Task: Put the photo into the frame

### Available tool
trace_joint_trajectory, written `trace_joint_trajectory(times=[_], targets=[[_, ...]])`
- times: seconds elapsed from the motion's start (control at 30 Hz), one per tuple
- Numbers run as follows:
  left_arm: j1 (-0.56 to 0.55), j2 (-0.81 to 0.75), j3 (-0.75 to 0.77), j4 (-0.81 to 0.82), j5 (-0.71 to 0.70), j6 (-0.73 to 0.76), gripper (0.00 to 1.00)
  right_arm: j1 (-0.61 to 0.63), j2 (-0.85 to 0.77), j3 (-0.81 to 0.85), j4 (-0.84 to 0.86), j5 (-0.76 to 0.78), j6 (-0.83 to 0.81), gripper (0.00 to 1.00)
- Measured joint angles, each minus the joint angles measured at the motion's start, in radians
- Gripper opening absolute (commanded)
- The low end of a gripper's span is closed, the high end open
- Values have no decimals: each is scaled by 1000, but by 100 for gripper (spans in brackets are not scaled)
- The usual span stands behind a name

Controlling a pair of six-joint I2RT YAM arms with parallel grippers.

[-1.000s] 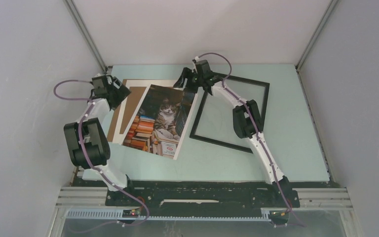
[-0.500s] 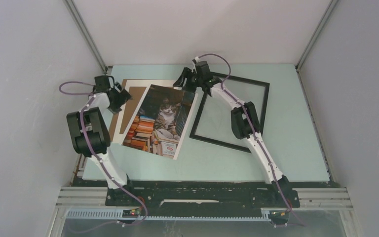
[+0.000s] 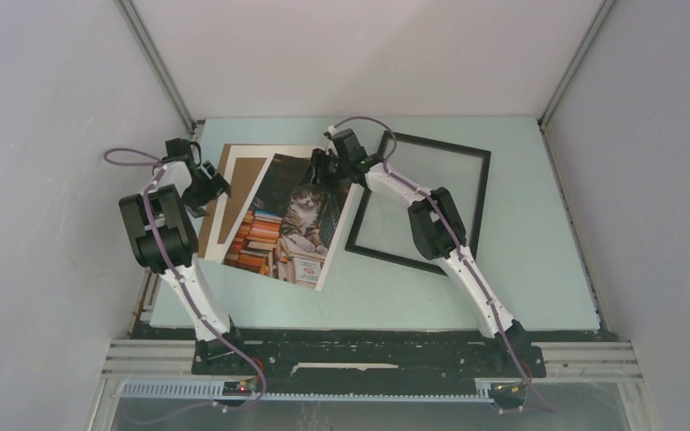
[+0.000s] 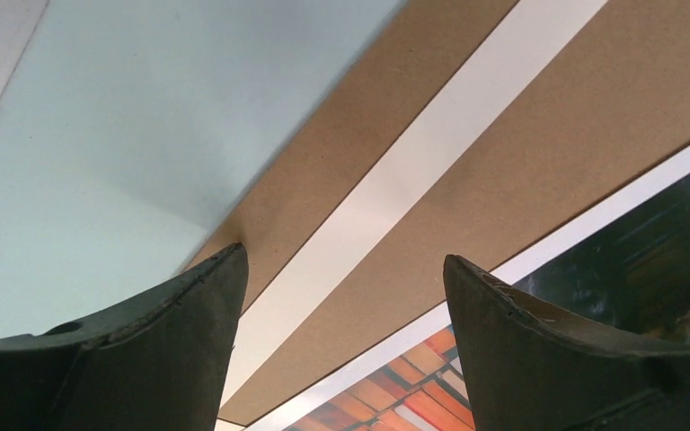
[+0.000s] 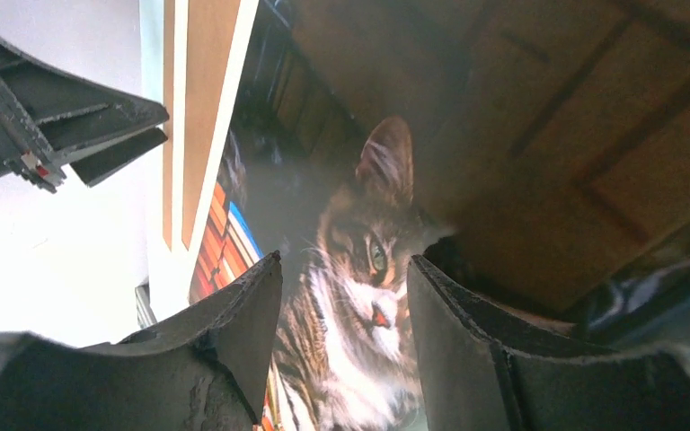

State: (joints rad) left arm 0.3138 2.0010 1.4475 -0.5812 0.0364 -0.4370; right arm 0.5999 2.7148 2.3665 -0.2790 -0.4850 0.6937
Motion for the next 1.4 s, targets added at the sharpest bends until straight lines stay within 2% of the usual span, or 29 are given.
trace_joint_trajectory(times=[0.17,0.37,0.53,0.63,0.8,0.93,1.13,1.27,1.4], targets=[[3,31,42,-35,47,2,88,0,-3,-9,-13,-31,4,61],[7,31,34,-24,133,-3,88,-26,-15,-31,-19,-88,1,67],[5,19,18,-18,144,2,90,-63,-40,-38,-70,-71,-44,69],[-12,-3,6,-28,101,12,91,-99,-58,-42,-117,-54,-83,70],[-112,-89,5,-52,-7,39,92,-156,-122,-85,-203,29,-157,71],[-236,-124,31,-50,-12,36,93,-188,-175,-145,-252,99,-173,70],[-365,-11,151,-26,66,-49,94,-193,-211,-226,-257,159,-161,69],[-406,51,150,-14,92,-114,94,-188,-259,-287,-265,224,-174,72],[-412,56,81,8,106,-161,94,-185,-296,-334,-259,192,-206,75]])
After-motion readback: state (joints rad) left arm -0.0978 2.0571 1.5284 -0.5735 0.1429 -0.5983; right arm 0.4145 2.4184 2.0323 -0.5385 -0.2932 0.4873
